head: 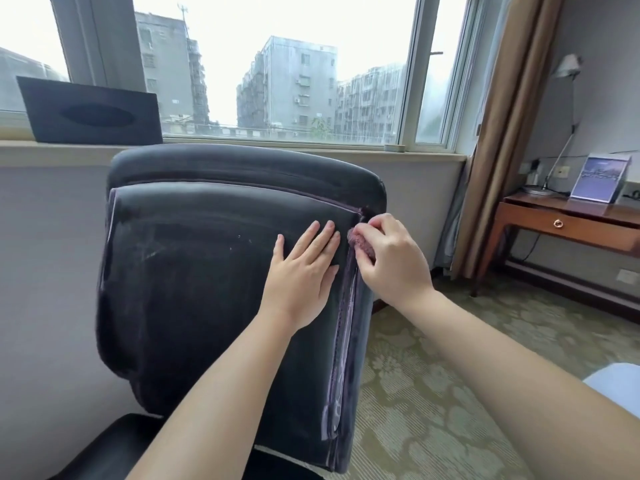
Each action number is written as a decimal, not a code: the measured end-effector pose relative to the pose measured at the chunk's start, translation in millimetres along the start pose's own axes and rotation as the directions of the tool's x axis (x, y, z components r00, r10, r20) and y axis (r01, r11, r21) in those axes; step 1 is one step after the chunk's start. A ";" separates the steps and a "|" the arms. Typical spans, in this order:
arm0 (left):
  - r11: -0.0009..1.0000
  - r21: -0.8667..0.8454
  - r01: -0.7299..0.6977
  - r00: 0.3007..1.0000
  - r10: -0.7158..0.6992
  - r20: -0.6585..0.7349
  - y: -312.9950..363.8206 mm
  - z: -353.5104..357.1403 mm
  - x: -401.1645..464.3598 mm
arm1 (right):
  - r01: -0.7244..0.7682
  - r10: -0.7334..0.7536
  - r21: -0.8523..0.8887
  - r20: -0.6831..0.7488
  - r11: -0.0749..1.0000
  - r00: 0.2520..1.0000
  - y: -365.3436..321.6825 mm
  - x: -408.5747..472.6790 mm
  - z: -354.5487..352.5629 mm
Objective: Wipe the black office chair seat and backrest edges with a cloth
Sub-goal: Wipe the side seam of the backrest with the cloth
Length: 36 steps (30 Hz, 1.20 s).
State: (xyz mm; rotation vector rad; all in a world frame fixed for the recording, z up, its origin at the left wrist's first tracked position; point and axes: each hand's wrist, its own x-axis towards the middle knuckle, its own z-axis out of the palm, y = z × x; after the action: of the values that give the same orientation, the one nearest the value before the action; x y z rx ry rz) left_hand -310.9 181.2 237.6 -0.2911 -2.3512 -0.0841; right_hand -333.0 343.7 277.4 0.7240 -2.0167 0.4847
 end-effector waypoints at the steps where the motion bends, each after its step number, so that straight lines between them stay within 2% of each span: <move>1: 1.000 -0.008 0.001 1.000 -0.001 0.022 0.8 -2.4 -0.7 | -0.018 0.018 -0.006 -0.026 1.000 1.000 0.6 7.3 -2.3; 5: 0.997 -0.045 0.063 0.989 -0.056 0.139 6.8 -10.8 -1.1 | -0.130 0.131 0.023 -0.012 0.991 0.991 1.6 25.8 -3.6; 12: 0.995 -0.040 0.092 0.967 -0.080 0.242 9.5 -21.7 -4.0 | -0.007 0.007 0.003 0.060 1.000 0.998 -7.4 -12.0 -2.4; 15: 0.993 -0.057 0.100 0.958 -0.081 0.276 11.9 -25.6 -4.5 | -0.098 0.098 -0.019 -0.034 0.995 0.995 -3.2 16.9 -9.1; 17: 0.991 -0.066 0.116 0.947 -0.091 0.307 12.7 -27.4 -5.3 | -0.151 0.151 -0.053 -0.003 0.987 0.989 -1.3 31.7 -9.2; 22: 0.989 -0.080 0.122 0.923 -0.083 0.376 10.8 -32.0 -7.9 | -0.064 0.065 -0.063 0.003 0.996 0.998 -7.3 5.4 -4.3; 27: 0.989 -0.084 0.118 0.905 -0.072 0.419 10.1 -32.9 -14.8 | 0.017 -0.013 -0.056 0.072 0.998 0.997 -7.5 -15.6 -4.0; 29: 0.989 -0.088 0.116 0.897 -0.066 0.438 10.0 -35.3 -15.3 | 0.000 0.003 -0.074 0.033 0.997 0.999 -7.5 -1.4 -9.0; 32: 0.989 -0.093 0.119 0.883 -0.063 0.464 10.8 -37.0 -15.5 | -0.107 0.108 -0.083 -0.001 0.991 0.994 -4.4 17.7 -12.7; 36: 0.990 -0.074 0.120 0.874 -0.070 0.481 11.5 -35.0 -18.2 | 0.004 -0.001 -0.118 0.021 0.993 1.000 -10.2 -13.4 -2.1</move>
State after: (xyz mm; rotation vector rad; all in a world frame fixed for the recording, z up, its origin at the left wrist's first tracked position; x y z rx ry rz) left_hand -271.8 183.9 249.7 -0.2673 -2.8624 -0.2002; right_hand -319.4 341.2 267.5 0.6612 -2.0450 0.3542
